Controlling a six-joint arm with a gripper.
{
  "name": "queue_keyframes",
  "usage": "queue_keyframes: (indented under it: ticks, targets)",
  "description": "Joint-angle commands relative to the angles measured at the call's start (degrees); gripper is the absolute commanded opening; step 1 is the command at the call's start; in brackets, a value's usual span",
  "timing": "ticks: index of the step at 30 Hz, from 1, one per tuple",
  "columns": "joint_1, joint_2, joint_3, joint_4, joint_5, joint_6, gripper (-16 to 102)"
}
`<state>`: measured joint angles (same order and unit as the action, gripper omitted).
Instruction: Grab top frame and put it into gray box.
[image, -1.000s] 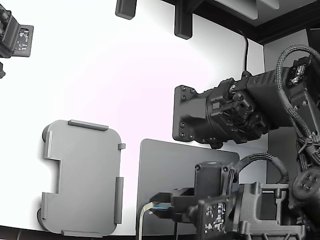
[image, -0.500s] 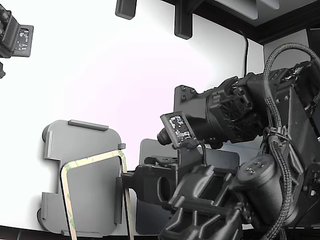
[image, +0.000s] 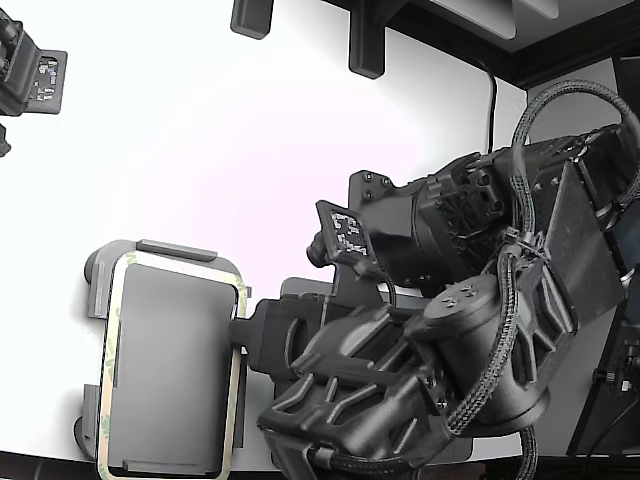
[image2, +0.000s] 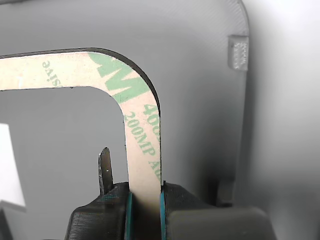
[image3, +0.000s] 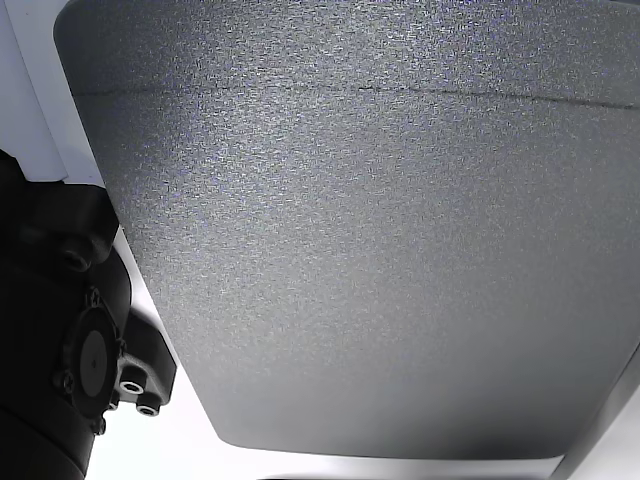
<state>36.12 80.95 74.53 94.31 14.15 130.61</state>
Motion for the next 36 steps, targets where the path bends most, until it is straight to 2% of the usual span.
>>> queue_keyframes:
  ticks: [1, 9, 36]
  targets:
    - [-1.05, 1.23, -0.7, 0.7, -1.41, 0.35, -12]
    - [-2.29, 1.58, -0.09, 0.7, -5.45, -0.18, -12]
    - [-6.33, 0.88, 1.49, 0.7, -7.73, -6.33, -13]
